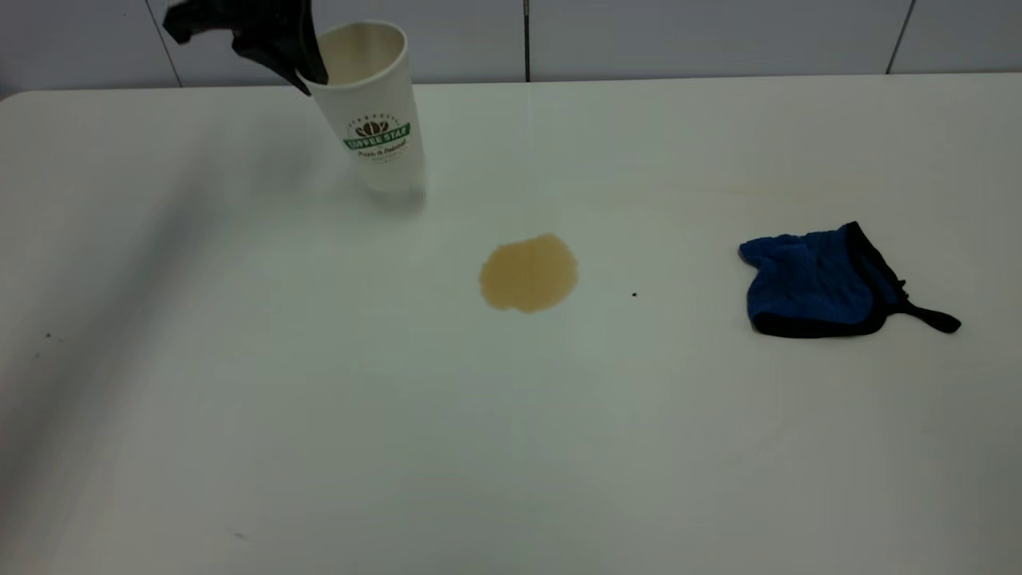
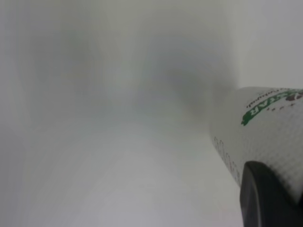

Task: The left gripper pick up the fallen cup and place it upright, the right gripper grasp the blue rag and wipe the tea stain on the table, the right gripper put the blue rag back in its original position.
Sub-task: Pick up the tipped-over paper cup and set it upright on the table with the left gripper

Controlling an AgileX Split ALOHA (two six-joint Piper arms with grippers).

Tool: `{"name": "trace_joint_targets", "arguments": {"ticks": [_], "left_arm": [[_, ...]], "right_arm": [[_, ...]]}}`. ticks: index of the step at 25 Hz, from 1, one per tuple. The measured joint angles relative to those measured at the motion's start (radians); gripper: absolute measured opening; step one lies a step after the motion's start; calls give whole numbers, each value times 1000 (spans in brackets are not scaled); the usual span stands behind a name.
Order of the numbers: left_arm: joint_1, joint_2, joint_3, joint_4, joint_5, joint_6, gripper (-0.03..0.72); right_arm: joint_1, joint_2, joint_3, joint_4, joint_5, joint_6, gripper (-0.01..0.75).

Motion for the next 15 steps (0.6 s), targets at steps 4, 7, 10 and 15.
{"name": "trace_joint_targets", "arguments": {"ticks": [4,7,10,15], "left_arm": [[0,28,0,-17,-7,1,20],[0,41,0,-19,-13,2,26],[0,52,0,-21,-15,3,32],[0,60,0,-22,-17,4,57]], "right_arm": [[0,0,0,0,0,0,238],[0,0,0,0,0,0,238],[0,0,0,0,0,0,238],[0,0,0,0,0,0,238]]}}
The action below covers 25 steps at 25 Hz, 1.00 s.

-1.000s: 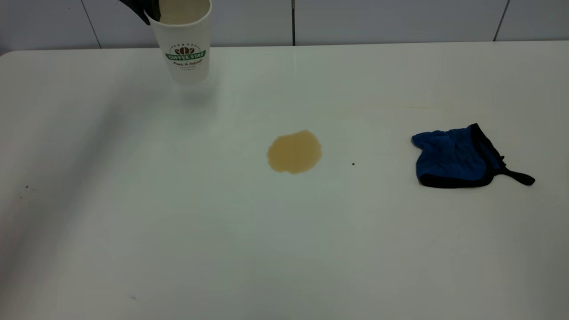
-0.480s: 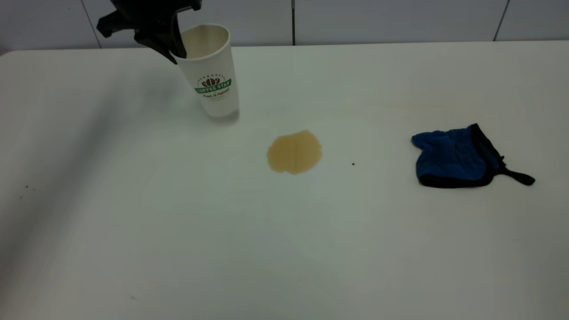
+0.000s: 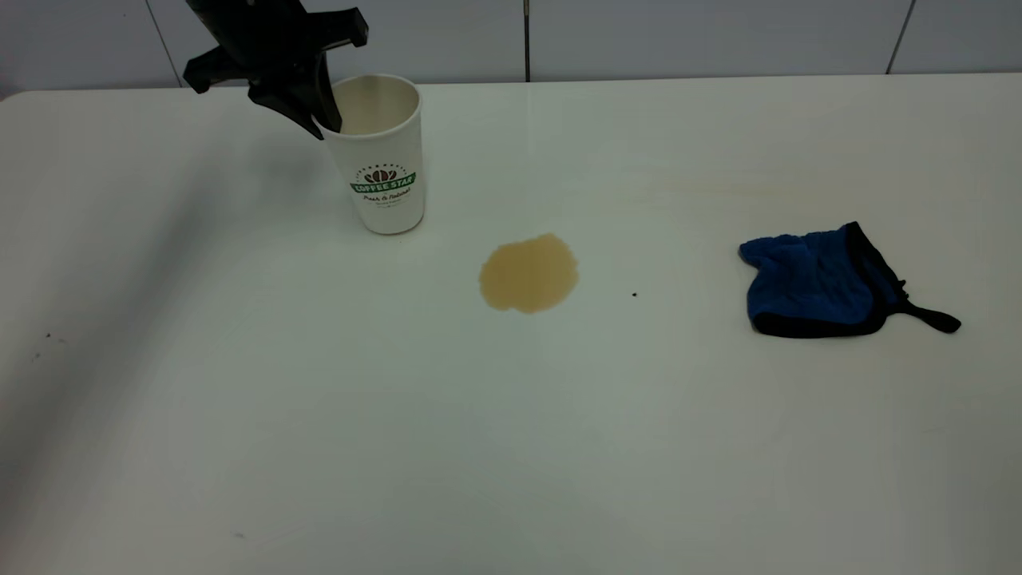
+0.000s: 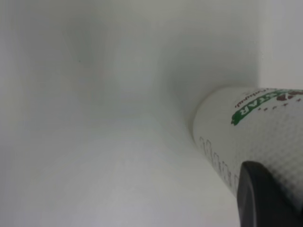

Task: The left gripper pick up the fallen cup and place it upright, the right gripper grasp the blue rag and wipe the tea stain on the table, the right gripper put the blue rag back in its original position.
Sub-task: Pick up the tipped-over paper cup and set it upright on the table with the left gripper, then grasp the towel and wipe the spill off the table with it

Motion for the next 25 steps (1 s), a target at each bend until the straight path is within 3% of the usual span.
{"name": "trace_joint_targets", "arguments": {"ticks": [7,13,16,19,25], "left_arm": [[0,0,0,8,-4,0,175],[1,0,-4,8,3,34,410],[9,-2,-44,11,51,48,551],[18,-18,-116,41,120,70,646],[19,-108,-277,186,337,74,633]], "right_arm": [[0,0,0,0,0,0,238],[0,0,0,0,0,0,238],[0,0,0,0,0,0,238],[0,0,0,0,0,0,238],[0,0,0,0,0,0,238]]}}
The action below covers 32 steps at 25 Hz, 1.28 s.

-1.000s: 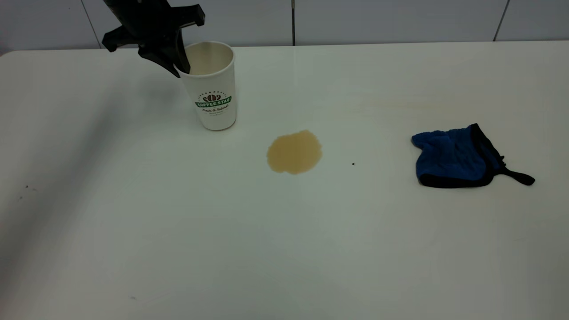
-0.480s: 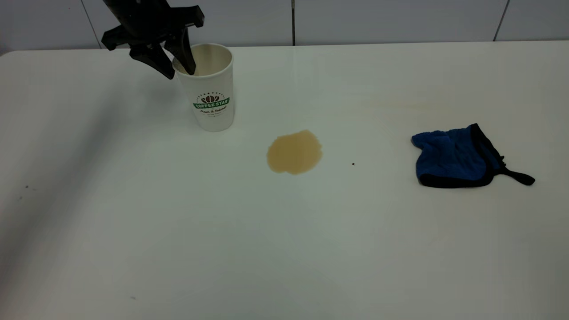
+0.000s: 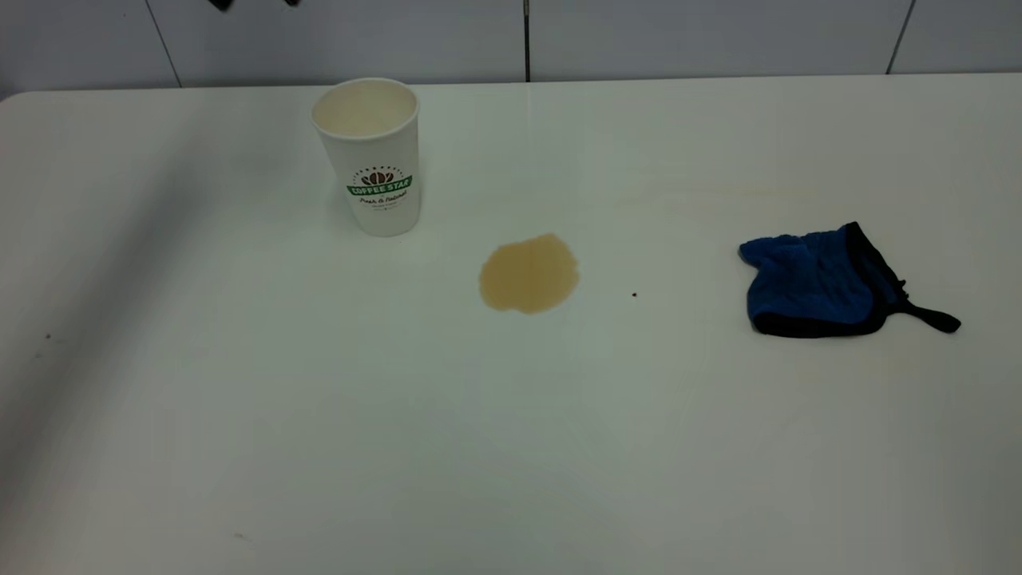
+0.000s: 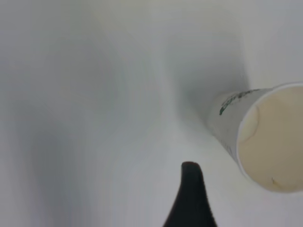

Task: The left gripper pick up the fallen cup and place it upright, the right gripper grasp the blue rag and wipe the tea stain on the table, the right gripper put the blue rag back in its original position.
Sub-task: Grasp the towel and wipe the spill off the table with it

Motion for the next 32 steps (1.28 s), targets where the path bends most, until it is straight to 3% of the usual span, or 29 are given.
{"name": "trace_joint_targets", "arguments": {"ticks": [2,7,13,20,32], "left_arm": [[0,-34,-37,40,64,1,591],[0,-119,-65,141,64,-2,485],[-5,-251,-4,150,64,-24,395],[-8,-617,391,184,64,-44,350],[-8,-1132,1072,222,64,-164,348]], "right_arm": [[0,0,0,0,0,0,238],[0,0,0,0,0,0,238],[0,0,0,0,0,0,238],[0,0,0,0,0,0,238],[0,0,0,0,0,0,238]]}}
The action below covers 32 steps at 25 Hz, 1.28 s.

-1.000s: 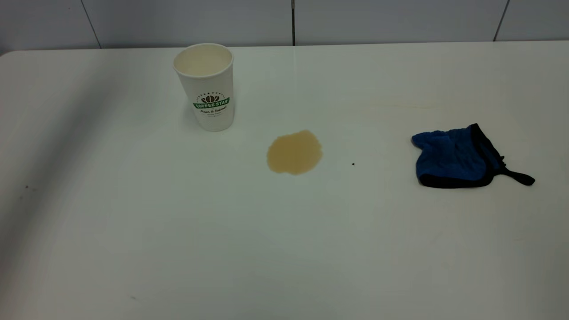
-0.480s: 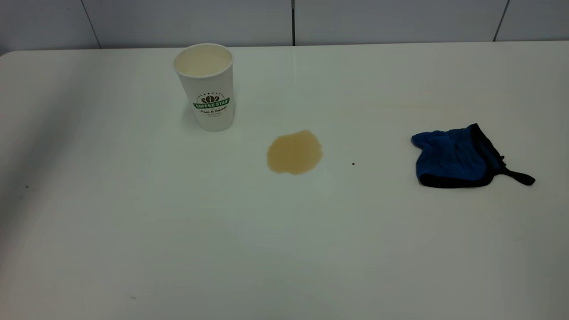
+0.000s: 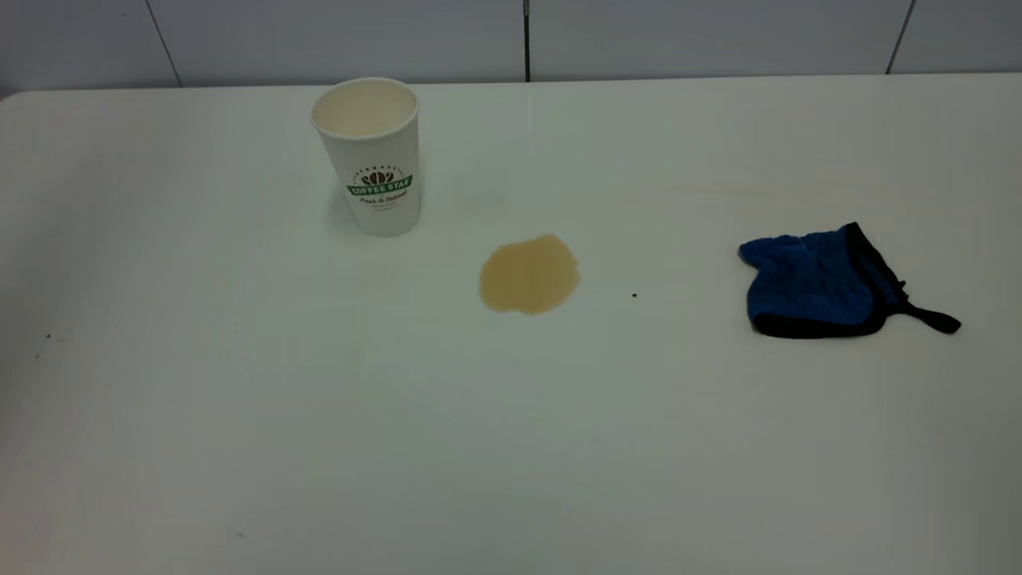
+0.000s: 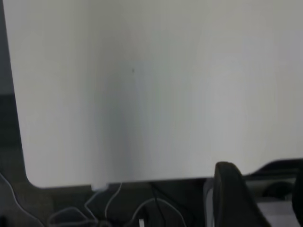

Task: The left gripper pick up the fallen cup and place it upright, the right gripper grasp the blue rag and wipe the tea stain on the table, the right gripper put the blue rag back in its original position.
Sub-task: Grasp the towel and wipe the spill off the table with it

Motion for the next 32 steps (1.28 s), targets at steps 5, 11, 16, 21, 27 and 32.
{"name": "trace_joint_targets", "arguments": {"ticks": [5,11,16,21,27,32], "left_arm": [[19,-229,335,-30,0,-5,348],[178,-586,617,-42,-31,-3,348],[194,-864,702,-45,-46,2,348],[194,-1050,727,-46,-56,2,348],[194,-1166,740,-34,-52,4,348],[166,-1226,740,-29,-49,6,348]], "right_arm": [[0,0,0,0,0,0,238],[0,0,0,0,0,0,238],[0,0,0,0,0,0,238],[0,0,0,0,0,0,238],[0,0,0,0,0,0,238],[0,0,0,0,0,0,238]]}}
